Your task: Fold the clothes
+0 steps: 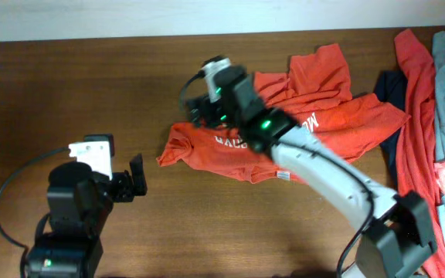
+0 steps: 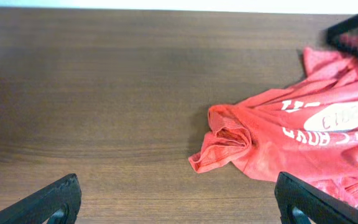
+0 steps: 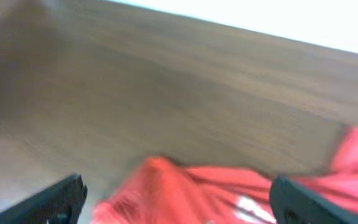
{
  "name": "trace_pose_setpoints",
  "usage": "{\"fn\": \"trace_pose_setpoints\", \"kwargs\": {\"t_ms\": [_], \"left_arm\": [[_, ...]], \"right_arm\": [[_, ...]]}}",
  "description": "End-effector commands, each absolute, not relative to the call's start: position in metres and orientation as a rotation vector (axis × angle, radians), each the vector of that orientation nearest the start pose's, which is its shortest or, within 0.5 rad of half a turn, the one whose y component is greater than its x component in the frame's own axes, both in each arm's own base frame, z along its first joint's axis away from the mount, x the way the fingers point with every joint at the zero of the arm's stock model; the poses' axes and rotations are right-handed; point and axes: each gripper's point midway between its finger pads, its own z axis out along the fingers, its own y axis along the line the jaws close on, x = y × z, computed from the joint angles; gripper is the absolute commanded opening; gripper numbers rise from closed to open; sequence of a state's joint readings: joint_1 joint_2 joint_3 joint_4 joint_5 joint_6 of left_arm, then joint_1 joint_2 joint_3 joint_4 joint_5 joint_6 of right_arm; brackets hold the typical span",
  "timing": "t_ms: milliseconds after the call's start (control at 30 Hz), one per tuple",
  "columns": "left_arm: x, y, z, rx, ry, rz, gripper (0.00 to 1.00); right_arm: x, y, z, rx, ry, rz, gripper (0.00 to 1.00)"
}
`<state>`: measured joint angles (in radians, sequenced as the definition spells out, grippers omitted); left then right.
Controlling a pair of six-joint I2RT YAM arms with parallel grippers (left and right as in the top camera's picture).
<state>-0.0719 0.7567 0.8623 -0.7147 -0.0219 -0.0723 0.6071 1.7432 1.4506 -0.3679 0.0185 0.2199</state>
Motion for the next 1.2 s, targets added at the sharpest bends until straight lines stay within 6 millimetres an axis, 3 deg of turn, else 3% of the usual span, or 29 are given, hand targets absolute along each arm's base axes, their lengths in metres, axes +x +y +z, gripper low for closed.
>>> {"fn": "trace_pose_setpoints", "kwargs": {"t_ms": [0,100,200,433,600,767,967,1033,1100,1167], "left_arm": [[0.276,-0.028,0.233,0.024,2.223,-0.128,0.99],[0.285,-0.036,0.216,0.046,2.285,-0.176,0.99],[0.295,-0.048,0.193,0.075,2.365,-0.251,0.99],[0.322,-0.081,0.135,0.164,2.515,-0.363,0.99],[0.334,-0.111,0.090,0.231,2.601,-0.400,0.99],[0.340,-0.129,0.050,0.258,2.669,-0.417,0.99],[0.358,-0.147,0.025,0.306,2.635,-0.430,0.99],[0.361,-0.150,0.019,0.314,2.629,-0.432,0.89],[0.362,-0.151,0.016,0.315,2.633,-0.432,0.54],[0.361,-0.149,0.015,0.312,2.636,-0.421,0.08]], "right_arm": [[0.435,0.229,0.233,-0.300,2.283,0.268,0.98],[0.424,0.181,0.233,-0.226,2.393,0.131,0.99],[0.408,0.146,0.234,-0.172,2.480,0.068,0.99],[0.382,0.092,0.238,-0.059,2.578,-0.009,0.99],[0.372,0.075,0.237,-0.017,2.618,-0.035,0.99],[0.366,0.072,0.233,-0.020,2.649,-0.048,0.98],[0.365,0.072,0.232,-0.020,2.652,-0.049,0.99],[0.364,0.072,0.232,-0.021,2.657,-0.051,0.99],[0.363,0.071,0.231,-0.022,2.663,-0.054,0.99],[0.362,0.071,0.231,-0.022,2.667,-0.055,0.99]]}}
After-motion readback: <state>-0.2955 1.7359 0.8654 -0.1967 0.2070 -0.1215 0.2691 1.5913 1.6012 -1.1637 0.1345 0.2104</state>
